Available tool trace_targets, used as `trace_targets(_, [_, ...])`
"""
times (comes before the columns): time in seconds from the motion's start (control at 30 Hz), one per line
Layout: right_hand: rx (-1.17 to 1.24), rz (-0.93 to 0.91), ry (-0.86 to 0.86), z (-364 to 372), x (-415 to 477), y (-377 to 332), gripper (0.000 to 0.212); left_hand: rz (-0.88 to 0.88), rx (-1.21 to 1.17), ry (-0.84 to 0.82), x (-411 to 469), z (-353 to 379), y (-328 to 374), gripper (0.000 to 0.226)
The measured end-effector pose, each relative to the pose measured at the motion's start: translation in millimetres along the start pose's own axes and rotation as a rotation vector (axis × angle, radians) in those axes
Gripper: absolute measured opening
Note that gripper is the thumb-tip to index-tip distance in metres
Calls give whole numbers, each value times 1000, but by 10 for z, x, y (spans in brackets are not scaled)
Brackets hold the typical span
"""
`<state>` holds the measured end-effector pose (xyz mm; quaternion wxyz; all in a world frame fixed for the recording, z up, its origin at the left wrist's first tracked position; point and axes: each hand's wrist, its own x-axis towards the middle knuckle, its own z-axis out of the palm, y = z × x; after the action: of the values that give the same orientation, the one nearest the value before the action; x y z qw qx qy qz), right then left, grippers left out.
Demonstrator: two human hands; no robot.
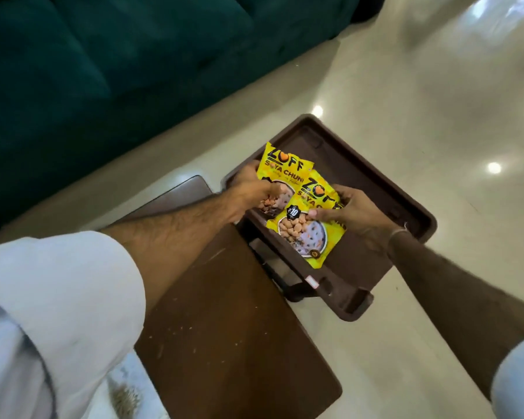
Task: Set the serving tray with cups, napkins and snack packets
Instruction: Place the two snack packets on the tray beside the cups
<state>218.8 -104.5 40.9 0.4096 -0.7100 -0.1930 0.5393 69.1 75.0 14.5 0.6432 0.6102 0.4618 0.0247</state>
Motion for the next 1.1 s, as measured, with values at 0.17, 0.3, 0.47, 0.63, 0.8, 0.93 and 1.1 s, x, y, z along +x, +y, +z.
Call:
trace_targets(0.17, [-96,-47,-150,810,116,-384,59,-62,-222,153,-505,-868,-330,54])
trace_targets(0.3, [-131,-51,-273,1555,113,-557,49,-80,-311,255,-1059,-1532,-676,51])
trace_targets(0.47, [-268,-42,-393,2511,7,-667,45,-106,-407,405,-1813,-2258,-1201,39])
trace_targets(0.63, [-386,-26,-492,3447,-207,-609,43,-180,-439,533,-2591,-2863,-1853,35])
trace_targets(0.8, [-493,-31,-596,4237,-462,-466,29,-204,-452,626,-3338,-3272,-2471,19])
trace_targets(0.93, [-616,-17,-692,4738,-651,-332,31,-248,-521,705,-3899,-3532,-2895,16])
trace_targets(1.1, [-892,17,-778,5141,-824,-150,24,-283,-621,788,-4514,-3759,-3346,17])
